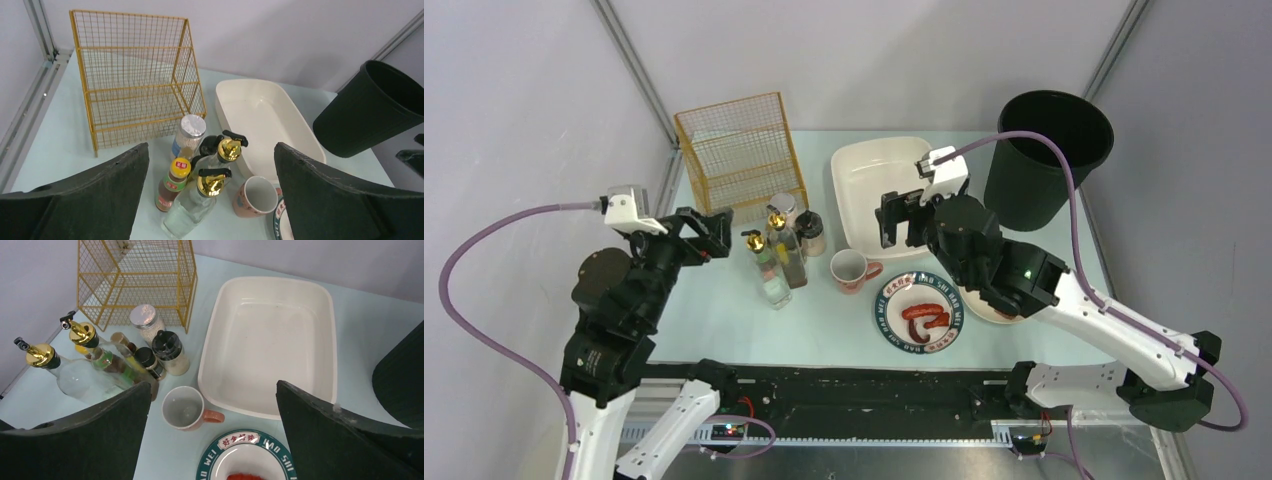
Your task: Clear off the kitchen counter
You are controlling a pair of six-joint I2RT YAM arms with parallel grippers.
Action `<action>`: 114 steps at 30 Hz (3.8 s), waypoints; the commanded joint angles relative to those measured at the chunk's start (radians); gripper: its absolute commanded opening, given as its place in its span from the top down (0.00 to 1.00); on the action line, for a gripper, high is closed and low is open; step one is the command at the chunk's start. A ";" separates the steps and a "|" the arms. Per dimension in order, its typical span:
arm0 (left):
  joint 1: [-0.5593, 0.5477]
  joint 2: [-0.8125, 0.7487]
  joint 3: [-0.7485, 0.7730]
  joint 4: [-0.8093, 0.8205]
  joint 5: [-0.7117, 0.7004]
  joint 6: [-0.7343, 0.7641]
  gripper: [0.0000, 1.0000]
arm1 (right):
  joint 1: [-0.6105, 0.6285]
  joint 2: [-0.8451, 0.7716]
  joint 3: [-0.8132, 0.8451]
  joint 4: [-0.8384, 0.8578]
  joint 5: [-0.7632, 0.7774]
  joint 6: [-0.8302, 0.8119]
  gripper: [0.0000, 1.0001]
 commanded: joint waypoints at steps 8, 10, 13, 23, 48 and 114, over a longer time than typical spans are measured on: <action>-0.005 -0.077 -0.133 -0.025 0.072 -0.089 0.02 | 0.049 -0.009 0.056 -0.058 0.059 -0.078 0.00; -0.004 -0.099 -0.151 -0.024 0.093 -0.095 0.02 | 0.053 -0.003 0.049 -0.052 0.041 -0.091 0.00; -0.004 -0.122 -0.179 -0.023 0.127 -0.108 0.02 | 0.057 0.003 0.034 -0.037 0.018 -0.108 0.00; -0.008 -0.131 -0.290 -0.025 0.071 -0.172 0.02 | 0.061 -0.009 -0.022 0.029 -0.103 -0.110 0.03; -0.307 0.104 -0.347 0.069 -0.420 -0.168 0.14 | 0.059 0.034 -0.056 0.011 -0.164 -0.111 0.03; -0.421 0.047 0.013 -0.048 -0.550 -0.042 1.00 | 0.060 -0.070 -0.109 -0.018 -0.194 -0.069 0.04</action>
